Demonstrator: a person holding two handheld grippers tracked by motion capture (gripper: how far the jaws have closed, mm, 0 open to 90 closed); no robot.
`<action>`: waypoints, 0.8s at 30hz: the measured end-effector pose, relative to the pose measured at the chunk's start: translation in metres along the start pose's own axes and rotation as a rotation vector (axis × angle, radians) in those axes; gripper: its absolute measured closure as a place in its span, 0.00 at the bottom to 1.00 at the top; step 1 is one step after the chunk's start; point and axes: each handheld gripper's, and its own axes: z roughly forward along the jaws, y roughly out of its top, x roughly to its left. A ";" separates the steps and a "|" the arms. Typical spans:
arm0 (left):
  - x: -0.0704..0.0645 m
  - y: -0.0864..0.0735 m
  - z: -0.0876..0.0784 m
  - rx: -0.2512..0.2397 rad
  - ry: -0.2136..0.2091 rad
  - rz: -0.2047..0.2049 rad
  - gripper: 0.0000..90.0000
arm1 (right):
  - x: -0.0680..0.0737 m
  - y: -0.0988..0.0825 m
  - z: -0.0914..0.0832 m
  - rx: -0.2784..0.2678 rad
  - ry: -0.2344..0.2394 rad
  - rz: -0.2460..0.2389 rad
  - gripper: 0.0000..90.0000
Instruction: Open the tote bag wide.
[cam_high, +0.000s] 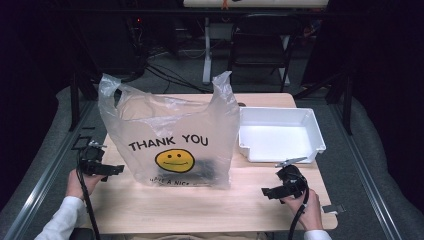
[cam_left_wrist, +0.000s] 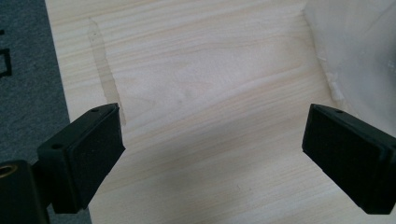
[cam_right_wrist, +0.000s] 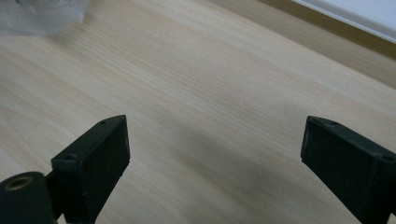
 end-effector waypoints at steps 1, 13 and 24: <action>0.000 0.000 0.000 0.000 -0.004 -0.004 0.05 | 0.000 0.000 0.000 -0.007 0.005 0.003 0.08; -0.002 0.000 0.003 0.016 -0.022 0.016 0.04 | 0.003 0.002 0.001 -0.002 0.022 0.009 0.11; -0.006 0.003 -0.008 -0.029 -0.043 0.013 0.11 | 0.008 0.001 -0.001 -0.012 0.018 -0.004 0.27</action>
